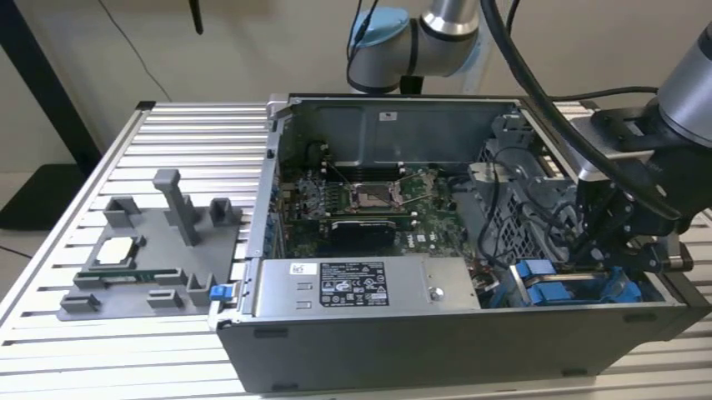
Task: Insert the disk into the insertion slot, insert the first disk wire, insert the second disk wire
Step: 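Insert the second disk wire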
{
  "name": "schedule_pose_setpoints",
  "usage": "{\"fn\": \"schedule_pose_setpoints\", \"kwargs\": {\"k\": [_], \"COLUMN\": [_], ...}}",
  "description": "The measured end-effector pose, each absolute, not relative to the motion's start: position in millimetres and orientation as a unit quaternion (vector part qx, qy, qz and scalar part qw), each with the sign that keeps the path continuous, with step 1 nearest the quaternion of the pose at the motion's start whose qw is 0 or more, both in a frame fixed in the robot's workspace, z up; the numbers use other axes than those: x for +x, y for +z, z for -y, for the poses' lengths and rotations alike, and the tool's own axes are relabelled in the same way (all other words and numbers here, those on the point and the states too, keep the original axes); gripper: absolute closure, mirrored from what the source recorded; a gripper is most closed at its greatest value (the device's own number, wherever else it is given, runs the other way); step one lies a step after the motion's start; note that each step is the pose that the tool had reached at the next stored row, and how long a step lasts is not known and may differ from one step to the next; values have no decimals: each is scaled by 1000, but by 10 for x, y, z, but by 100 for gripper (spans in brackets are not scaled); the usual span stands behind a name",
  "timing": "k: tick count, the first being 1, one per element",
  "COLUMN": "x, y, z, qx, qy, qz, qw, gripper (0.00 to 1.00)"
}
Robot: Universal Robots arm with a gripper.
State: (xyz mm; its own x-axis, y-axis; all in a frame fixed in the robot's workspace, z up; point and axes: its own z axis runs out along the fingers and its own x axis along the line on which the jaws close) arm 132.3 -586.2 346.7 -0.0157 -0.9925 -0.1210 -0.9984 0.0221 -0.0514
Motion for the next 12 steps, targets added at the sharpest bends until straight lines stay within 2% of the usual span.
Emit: {"fn": "schedule_pose_setpoints", "kwargs": {"k": [12], "x": [1333], "y": [3432], "z": [5832], "qx": [-697], "qy": [24], "qz": [-714], "qw": [61], "gripper": [100]}}
